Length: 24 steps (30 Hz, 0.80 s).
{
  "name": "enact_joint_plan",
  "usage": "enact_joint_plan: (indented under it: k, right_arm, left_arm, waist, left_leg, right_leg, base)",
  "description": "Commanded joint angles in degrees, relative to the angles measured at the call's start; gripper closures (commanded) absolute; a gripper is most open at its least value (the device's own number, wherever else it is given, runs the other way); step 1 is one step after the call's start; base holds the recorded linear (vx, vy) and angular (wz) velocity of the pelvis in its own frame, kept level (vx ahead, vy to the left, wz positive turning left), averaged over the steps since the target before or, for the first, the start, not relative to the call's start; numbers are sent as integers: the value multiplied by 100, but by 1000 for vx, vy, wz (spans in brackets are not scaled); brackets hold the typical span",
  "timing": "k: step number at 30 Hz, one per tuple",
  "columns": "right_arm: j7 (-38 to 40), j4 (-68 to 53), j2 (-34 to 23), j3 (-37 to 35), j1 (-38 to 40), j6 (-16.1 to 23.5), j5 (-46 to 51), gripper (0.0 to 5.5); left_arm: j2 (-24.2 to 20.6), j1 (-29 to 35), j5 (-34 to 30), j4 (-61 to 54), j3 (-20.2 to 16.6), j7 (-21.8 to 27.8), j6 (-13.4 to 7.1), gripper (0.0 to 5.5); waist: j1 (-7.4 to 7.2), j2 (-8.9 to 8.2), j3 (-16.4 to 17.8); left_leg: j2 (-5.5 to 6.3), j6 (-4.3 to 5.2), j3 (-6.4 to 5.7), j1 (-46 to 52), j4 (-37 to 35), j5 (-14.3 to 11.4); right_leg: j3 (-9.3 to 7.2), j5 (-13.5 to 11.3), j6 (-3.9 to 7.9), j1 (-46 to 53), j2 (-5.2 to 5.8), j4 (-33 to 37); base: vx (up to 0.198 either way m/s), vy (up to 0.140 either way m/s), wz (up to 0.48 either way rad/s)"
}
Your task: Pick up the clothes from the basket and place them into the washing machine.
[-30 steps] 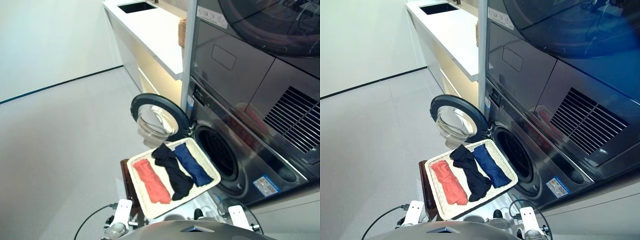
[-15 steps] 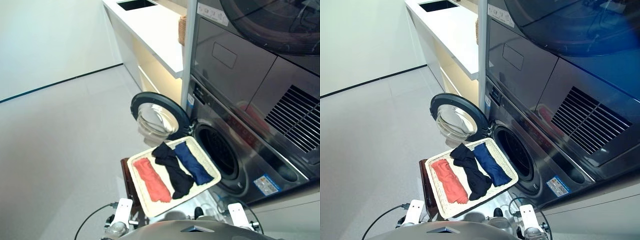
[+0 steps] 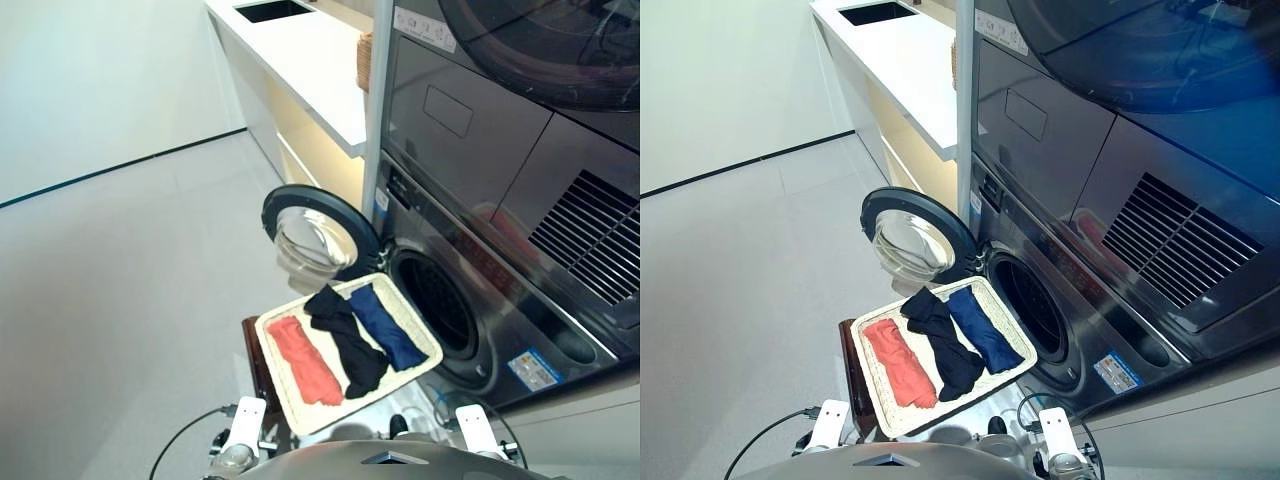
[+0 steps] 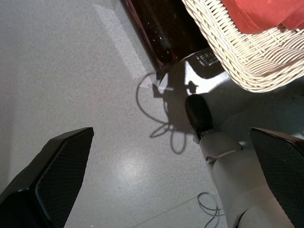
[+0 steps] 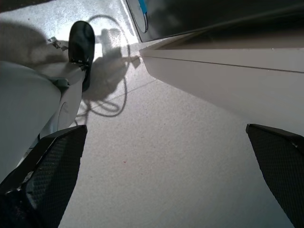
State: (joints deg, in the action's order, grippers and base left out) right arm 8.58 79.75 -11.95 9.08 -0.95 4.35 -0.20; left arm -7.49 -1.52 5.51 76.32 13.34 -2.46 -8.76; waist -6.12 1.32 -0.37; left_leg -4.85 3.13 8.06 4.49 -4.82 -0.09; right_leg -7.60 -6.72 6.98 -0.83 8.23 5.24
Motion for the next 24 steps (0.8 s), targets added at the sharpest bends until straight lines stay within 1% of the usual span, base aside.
enact_joint_plan:
  k: [1,6,12,15,17,19,21,22,23,24]
  right_arm:
    - [163,21,62,43,-502,280,94,0]
    - [233,-379,73,167,-585,438,159,0]
    - [297,-541,140,304,-637,495,109,0]
    - [342,-678,151,409,-624,541,58,0]
    - [378,-756,151,477,-618,574,21,0]
    - [421,-890,125,537,-587,617,9,0]
    - [466,-1037,50,593,-576,663,-15,0]
    - [475,-1088,23,623,-586,682,-16,0]
    - [498,-1131,-18,653,-643,699,-13,0]
    - [514,-1194,-72,680,-704,716,-17,0]
  left_arm:
    - [73,139,-159,180,59,-102,-151,0]
    - [36,159,-214,-39,159,-228,-280,0]
    - [-22,175,-188,-123,176,-364,-377,0]
    - [-72,185,-205,-327,221,-463,-476,0]
    - [-137,177,-353,-600,350,-542,-589,0]
    - [-279,73,-500,-1207,523,-630,-730,0]
    - [-560,-31,-760,-2031,713,-665,-893,0]
    - [-668,-62,-873,-2274,773,-671,-901,0]
    - [-827,-30,-1134,-2494,915,-708,-958,0]
    - [-1029,19,-1374,-2965,1051,-715,-982,0]
  waist:
    - [64,-311,188]
    - [69,-325,317]
    - [87,-346,364]
    - [86,-363,422]
    - [89,-368,464]
    - [87,-367,522]
    - [81,-353,622]
    - [78,-345,682]
    - [62,-330,758]
    - [53,-316,865]
  left_leg:
    - [252,-23,-311,-78,-18,-89]
    - [306,-51,-292,-201,1,-39]
    - [324,-60,-241,-202,18,-65]
    - [342,-75,-248,-235,78,-84]
    - [359,-80,-244,-273,127,-107]
    - [368,-88,-259,-342,200,-126]
    - [384,-108,-272,-440,285,-139]
    - [392,-117,-284,-501,339,-145]
    - [409,-129,-292,-576,390,-153]
    - [432,-151,-296,-679,457,-162]
  right_leg:
    - [31,226,178,207,-167,-24]
    - [56,191,177,119,-122,-24]
    - [74,179,193,97,-101,-24]
    - [96,173,187,100,-81,-24]
    - [109,170,188,87,-66,-24]
    - [115,160,193,59,-42,-38]
    - [112,159,192,-18,-6,-105]
    - [115,160,188,-78,13,-162]
    - [127,171,183,-173,32,-248]
    - [151,175,171,-297,56,-358]
  base:
    - [0,0,0]
    - [0,0,0]
    - [0,0,0]
    - [0,0,0]
    - [0,0,0]
    - [0,0,0]
    - [-75,19,-5]
    - [-115,30,-1]
    - [-154,42,5]
    - [-185,56,-9]
